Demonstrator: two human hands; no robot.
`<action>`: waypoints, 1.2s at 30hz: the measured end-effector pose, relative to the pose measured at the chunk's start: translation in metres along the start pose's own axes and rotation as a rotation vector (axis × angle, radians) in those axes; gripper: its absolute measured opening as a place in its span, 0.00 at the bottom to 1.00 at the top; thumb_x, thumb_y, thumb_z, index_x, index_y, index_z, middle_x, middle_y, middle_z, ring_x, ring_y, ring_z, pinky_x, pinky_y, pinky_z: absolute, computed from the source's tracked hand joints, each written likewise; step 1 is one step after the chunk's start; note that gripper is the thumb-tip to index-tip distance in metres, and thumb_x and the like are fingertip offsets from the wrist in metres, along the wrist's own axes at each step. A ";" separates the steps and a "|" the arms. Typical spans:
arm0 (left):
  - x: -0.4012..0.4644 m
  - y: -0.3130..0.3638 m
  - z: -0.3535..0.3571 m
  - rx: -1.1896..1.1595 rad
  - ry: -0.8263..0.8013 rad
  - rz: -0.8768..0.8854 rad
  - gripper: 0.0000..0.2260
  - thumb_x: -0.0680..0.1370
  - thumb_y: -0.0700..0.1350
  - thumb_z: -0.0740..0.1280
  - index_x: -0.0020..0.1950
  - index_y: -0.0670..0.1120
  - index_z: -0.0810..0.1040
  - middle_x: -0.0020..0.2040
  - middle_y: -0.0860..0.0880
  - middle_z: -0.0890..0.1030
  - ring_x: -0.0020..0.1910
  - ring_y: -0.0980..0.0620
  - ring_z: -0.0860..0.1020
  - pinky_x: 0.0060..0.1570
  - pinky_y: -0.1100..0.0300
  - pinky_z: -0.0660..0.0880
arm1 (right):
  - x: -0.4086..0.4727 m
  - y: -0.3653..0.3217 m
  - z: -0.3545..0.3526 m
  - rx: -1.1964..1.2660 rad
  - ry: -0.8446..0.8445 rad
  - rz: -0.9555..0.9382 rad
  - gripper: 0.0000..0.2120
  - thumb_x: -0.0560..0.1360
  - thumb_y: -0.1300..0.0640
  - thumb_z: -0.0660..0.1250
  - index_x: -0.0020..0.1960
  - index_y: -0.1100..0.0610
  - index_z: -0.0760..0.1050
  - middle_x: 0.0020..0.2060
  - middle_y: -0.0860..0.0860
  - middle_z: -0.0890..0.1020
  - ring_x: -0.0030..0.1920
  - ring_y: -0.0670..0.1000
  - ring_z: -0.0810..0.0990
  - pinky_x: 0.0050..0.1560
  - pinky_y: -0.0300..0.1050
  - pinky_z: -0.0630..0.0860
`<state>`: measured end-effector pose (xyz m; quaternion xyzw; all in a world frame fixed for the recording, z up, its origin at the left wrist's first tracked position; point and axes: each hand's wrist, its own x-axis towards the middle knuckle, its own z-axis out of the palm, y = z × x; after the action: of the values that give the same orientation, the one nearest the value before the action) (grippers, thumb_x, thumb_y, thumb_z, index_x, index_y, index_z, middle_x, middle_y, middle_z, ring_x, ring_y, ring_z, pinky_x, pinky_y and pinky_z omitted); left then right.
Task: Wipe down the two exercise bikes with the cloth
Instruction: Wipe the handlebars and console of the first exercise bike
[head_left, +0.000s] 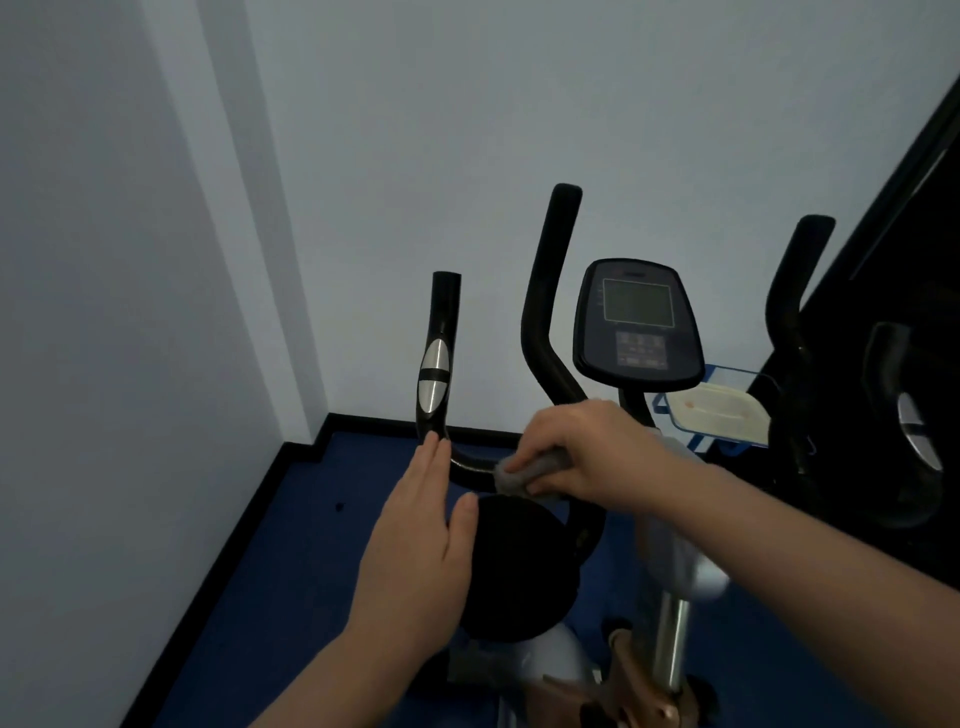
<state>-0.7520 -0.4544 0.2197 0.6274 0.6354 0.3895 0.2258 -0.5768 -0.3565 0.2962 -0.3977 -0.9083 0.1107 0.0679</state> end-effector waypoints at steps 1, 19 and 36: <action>-0.001 0.000 0.001 -0.018 0.002 -0.002 0.27 0.79 0.58 0.50 0.78 0.58 0.50 0.76 0.67 0.48 0.74 0.70 0.48 0.71 0.67 0.49 | -0.003 -0.001 0.001 -0.020 0.010 0.003 0.11 0.70 0.50 0.75 0.52 0.44 0.83 0.49 0.42 0.82 0.51 0.45 0.79 0.52 0.42 0.73; -0.011 -0.007 0.005 0.084 0.064 -0.101 0.35 0.71 0.70 0.40 0.70 0.61 0.26 0.70 0.68 0.28 0.69 0.72 0.31 0.69 0.69 0.37 | 0.069 -0.024 0.036 0.379 0.313 -0.003 0.09 0.66 0.56 0.77 0.46 0.50 0.84 0.42 0.44 0.80 0.46 0.45 0.79 0.50 0.43 0.75; 0.001 -0.013 0.005 0.196 -0.080 0.038 0.22 0.81 0.59 0.44 0.68 0.66 0.32 0.70 0.72 0.32 0.70 0.73 0.35 0.71 0.68 0.35 | 0.149 -0.010 -0.015 0.144 0.631 0.056 0.05 0.74 0.55 0.71 0.49 0.53 0.83 0.46 0.46 0.78 0.46 0.47 0.77 0.42 0.42 0.72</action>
<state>-0.7563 -0.4507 0.2069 0.6734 0.6490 0.3043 0.1808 -0.6813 -0.2508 0.3183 -0.4315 -0.8209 0.0477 0.3710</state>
